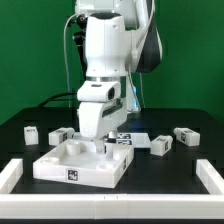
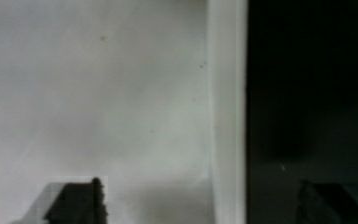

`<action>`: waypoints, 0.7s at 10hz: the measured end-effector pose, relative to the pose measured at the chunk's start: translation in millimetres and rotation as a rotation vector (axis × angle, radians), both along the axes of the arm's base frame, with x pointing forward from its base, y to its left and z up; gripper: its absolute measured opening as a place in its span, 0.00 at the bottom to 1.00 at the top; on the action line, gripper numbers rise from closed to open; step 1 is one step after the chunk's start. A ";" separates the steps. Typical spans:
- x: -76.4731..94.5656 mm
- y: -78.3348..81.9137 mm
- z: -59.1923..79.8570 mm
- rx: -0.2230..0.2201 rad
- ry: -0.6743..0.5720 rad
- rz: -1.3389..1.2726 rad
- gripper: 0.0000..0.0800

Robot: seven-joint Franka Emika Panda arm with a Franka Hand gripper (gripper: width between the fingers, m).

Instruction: Assemble square table

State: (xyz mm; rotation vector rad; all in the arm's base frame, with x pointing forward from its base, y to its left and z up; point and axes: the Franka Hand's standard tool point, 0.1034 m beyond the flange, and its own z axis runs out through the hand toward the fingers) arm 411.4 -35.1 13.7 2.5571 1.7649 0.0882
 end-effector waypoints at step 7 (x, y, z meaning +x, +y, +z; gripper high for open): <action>-0.6 0.1 -0.3 0.000 0.001 0.000 0.07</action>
Offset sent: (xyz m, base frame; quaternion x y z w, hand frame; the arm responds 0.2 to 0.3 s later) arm 0.0000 0.0000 0.0000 0.0000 0.0000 0.0000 1.0000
